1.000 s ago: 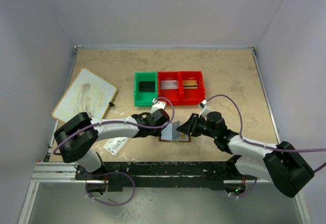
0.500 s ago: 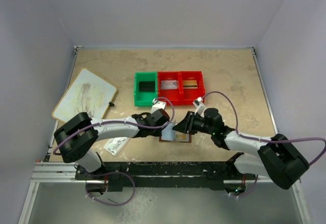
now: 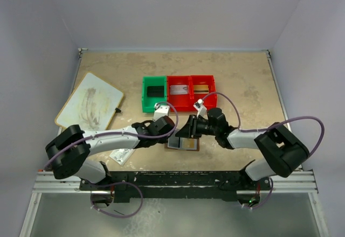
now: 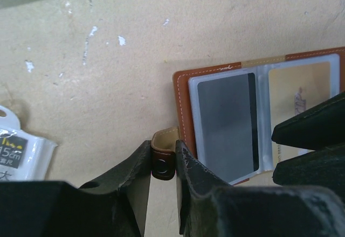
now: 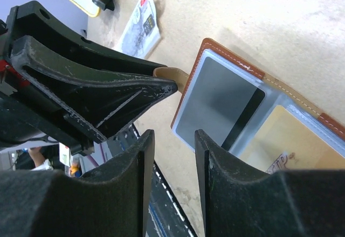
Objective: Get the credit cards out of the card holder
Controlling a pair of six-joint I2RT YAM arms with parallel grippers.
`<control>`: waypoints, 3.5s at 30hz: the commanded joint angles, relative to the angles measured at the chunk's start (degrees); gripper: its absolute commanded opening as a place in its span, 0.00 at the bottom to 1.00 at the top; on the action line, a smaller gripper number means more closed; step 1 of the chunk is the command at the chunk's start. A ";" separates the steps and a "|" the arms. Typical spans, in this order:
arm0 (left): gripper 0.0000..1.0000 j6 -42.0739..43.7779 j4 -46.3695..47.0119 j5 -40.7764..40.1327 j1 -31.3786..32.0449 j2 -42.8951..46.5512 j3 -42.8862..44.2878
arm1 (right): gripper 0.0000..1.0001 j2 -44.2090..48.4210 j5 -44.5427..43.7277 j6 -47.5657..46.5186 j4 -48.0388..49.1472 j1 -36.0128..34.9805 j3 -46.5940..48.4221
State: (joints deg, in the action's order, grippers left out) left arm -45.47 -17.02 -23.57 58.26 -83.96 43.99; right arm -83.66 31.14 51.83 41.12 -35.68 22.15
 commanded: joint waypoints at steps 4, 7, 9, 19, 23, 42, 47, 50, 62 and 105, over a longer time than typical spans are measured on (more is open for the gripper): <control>0.27 -3.19 -1.52 -5.89 0.18 6.14 -1.46 | 0.39 3.64 -3.18 -4.02 -4.08 -0.60 2.74; 0.30 -3.22 -1.32 -5.51 0.19 7.51 -1.24 | 0.39 6.50 -5.50 -4.00 -7.21 -0.58 1.41; 0.33 -3.11 -0.69 -4.42 0.18 8.24 -1.02 | 0.39 7.53 -6.68 -3.99 -7.84 -0.56 0.73; 0.33 -0.74 7.84 12.19 0.19 5.94 2.59 | 0.36 3.60 -6.48 -1.66 0.05 -0.54 -2.61; 0.27 -1.11 7.52 13.38 0.28 3.35 2.98 | 0.36 1.27 -5.53 -1.52 1.68 -0.60 -2.46; 0.16 -1.11 3.01 7.35 0.84 -2.61 -1.80 | 0.34 -7.44 -2.49 -2.31 3.78 -0.55 -0.11; 0.14 -1.34 3.88 7.55 1.12 -3.19 -2.55 | 0.33 -7.25 -7.36 -2.92 -2.20 -0.94 1.41; 0.13 -1.59 3.66 6.97 1.32 -3.22 -2.95 | 0.33 -6.70 -10.59 -2.76 -5.39 -1.81 1.84; 0.09 -2.72 4.54 6.81 2.09 -3.69 -3.85 | 0.31 -6.68 -22.63 0.58 -11.96 -8.30 4.97; 0.06 -3.30 3.01 4.68 2.73 -3.29 -3.42 | 0.17 -1.74 -9.81 2.38 -1.35 -4.13 -1.87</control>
State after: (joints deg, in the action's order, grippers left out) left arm -48.93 -11.57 -18.24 60.80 -86.30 41.30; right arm -84.12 18.06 54.76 36.80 -39.99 19.86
